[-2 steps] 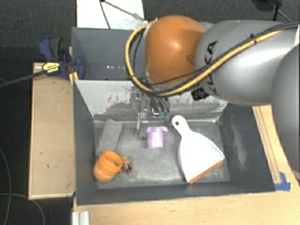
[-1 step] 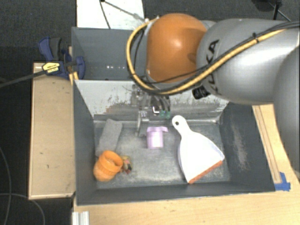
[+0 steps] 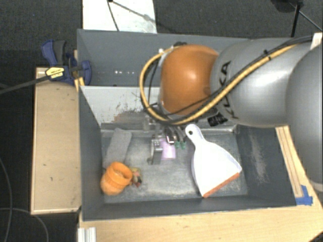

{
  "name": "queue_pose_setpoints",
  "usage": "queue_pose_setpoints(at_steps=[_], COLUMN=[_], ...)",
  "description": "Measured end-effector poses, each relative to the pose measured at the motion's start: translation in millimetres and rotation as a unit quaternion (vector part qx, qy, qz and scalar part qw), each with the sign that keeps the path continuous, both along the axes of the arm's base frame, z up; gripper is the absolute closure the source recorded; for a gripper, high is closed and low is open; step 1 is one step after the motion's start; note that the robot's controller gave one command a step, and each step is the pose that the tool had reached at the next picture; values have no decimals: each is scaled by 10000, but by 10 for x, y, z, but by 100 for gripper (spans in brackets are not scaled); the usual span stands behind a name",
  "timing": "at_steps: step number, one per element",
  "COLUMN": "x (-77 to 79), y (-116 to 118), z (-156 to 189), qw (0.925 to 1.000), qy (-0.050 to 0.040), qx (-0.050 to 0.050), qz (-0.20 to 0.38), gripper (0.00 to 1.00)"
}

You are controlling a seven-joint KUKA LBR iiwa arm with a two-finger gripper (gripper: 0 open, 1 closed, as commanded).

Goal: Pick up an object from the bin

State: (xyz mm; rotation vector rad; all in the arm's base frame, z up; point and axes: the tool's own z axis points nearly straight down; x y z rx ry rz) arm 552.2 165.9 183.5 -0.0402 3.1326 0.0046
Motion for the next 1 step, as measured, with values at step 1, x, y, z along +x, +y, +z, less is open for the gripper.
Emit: queue_pose_setpoints(at_steps=[1], x=[-34], y=[145], z=[-550], qw=[9984], qy=[12], qx=[-12], qz=[566], gripper=[0])
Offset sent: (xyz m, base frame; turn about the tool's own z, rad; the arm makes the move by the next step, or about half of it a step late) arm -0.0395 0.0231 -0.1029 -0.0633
